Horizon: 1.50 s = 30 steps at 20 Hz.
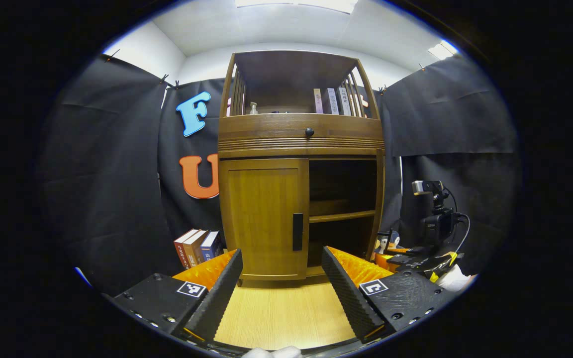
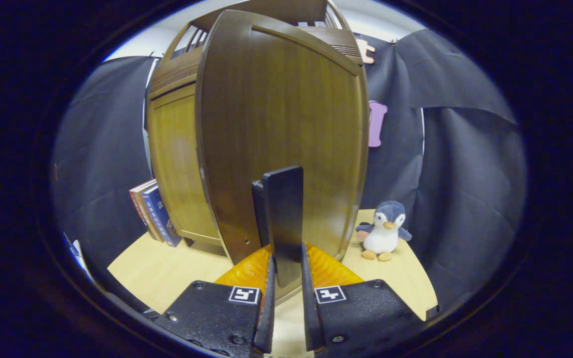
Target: Open the right door of the double-door shoe cabinet with the right hand, and open the left door with the left hand.
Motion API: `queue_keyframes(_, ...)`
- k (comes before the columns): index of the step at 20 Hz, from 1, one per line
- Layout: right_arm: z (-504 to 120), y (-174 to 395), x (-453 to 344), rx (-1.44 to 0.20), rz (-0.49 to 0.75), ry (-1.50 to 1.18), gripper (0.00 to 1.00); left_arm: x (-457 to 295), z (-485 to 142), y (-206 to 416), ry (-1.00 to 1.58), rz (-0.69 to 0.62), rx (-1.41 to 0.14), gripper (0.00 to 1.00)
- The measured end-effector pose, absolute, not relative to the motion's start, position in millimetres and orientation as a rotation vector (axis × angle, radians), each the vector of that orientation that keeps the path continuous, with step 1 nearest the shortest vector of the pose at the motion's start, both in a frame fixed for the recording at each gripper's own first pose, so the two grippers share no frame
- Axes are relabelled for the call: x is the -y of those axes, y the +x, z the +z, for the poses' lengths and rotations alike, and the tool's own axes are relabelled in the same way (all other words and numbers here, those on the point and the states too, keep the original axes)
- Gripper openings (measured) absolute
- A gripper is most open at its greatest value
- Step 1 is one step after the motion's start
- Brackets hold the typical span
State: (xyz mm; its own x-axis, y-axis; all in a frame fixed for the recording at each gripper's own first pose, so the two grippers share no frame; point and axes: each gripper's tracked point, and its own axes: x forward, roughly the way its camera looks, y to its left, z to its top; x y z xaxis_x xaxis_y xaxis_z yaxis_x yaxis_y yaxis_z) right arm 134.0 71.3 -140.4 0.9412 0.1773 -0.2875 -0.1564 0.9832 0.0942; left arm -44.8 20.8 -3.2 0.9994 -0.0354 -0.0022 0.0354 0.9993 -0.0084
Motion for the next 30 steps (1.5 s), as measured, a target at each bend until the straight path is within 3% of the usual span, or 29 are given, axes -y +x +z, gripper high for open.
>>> queue_keyframes(7, -145, 120, -33, -0.295, 0.135, 0.089, 0.20, 6, -12, -36, -0.004, -0.109, -0.017, 0.96)
queue_keyframes(8, -145, 119, -26, -0.300, 0.129, 0.093, 0.19, 12, -14, -35, -0.013, -0.125, -0.021, 1.00)
queue_keyframes(16, -150, 112, 43, -0.299, 0.052, 0.098, 0.05, 52, -12, -25, -0.023, -0.204, -0.017, 0.96)
queue_keyframes(30, -160, 127, 109, -0.322, 0.210, 0.135, 0.04, 130, 1, -22, 0.001, -0.133, -0.035, 0.96)
